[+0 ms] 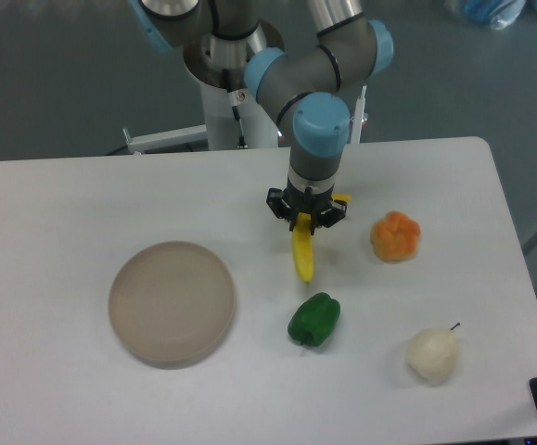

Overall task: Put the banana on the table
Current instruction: 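Lower the banana onto the table beside the green pepper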

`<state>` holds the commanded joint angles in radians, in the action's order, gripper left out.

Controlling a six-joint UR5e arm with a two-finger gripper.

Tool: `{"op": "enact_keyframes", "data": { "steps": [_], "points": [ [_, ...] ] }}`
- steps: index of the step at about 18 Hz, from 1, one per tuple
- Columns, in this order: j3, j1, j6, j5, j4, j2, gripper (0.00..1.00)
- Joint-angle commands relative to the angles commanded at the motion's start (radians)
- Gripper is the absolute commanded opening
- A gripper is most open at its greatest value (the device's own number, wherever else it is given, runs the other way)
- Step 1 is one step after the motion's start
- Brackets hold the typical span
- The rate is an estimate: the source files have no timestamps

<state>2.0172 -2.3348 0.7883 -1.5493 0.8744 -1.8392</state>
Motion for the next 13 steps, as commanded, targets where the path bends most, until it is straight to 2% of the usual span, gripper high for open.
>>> {"op": "enact_keyframes", "data": {
  "steps": [6, 13],
  "points": [
    [0.003, 0.006, 0.058, -0.008, 0.000, -0.014, 0.16],
    [0.003, 0.026, 0.060, -0.034, 0.000, -0.018, 0.17]
  ]
}}
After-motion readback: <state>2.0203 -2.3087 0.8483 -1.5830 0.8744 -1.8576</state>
